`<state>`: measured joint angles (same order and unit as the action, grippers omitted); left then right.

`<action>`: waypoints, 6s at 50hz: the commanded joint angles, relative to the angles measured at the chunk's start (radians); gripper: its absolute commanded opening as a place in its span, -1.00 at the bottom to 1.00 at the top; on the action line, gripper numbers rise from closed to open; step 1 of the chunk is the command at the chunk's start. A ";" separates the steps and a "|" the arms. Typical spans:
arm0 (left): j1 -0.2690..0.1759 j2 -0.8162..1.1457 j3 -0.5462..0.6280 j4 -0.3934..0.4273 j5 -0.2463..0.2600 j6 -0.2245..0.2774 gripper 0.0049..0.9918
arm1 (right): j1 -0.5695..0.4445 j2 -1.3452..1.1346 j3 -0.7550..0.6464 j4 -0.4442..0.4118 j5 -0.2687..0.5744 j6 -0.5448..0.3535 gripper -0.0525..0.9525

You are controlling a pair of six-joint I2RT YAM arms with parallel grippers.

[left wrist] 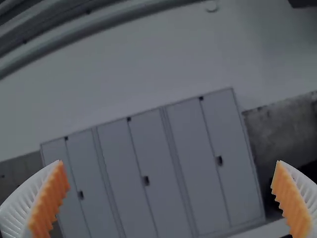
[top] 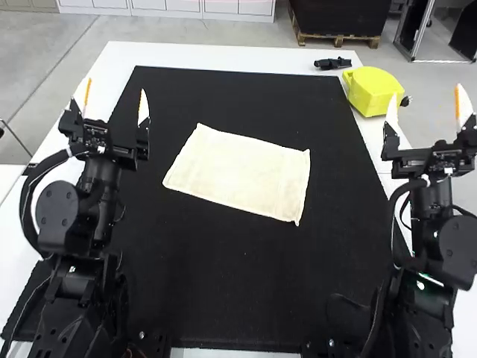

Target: Fold the towel.

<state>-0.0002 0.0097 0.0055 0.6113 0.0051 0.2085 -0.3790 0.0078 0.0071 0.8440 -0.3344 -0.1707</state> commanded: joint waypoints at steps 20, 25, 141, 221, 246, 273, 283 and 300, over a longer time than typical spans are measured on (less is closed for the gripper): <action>0.011 -0.013 0.008 -0.116 0.078 -0.052 0.94 | -0.034 -0.006 0.180 -0.415 -0.097 0.106 0.93; 0.011 -0.005 0.044 -0.150 0.082 -0.052 0.94 | -0.046 0.003 0.200 -0.434 -0.097 0.115 0.93; -0.057 2.092 1.216 -0.171 0.076 -0.123 0.94 | 0.578 2.132 1.283 -0.655 0.410 0.100 0.93; -0.047 2.457 1.605 -0.429 0.113 -0.104 0.93 | 0.542 2.109 1.255 -0.770 0.367 0.152 0.93; -0.060 2.503 1.616 -0.389 0.110 -0.101 0.93 | 0.463 2.008 1.260 -0.815 0.370 0.189 0.94; -0.069 2.546 1.656 -0.432 0.111 -0.116 0.93 | 0.571 2.006 1.180 -0.853 0.325 0.195 0.93; -0.066 2.563 1.653 -0.470 0.113 -0.127 0.93 | 0.558 2.019 1.170 -0.829 0.328 0.186 0.93; -0.063 2.508 1.620 -0.532 0.156 -0.127 0.94 | 0.543 2.062 1.131 -0.793 0.316 0.157 0.90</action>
<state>-0.0509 2.4805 1.6474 0.1986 0.1619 0.0879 0.1894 2.0174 1.1824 -0.0158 -0.0036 0.0154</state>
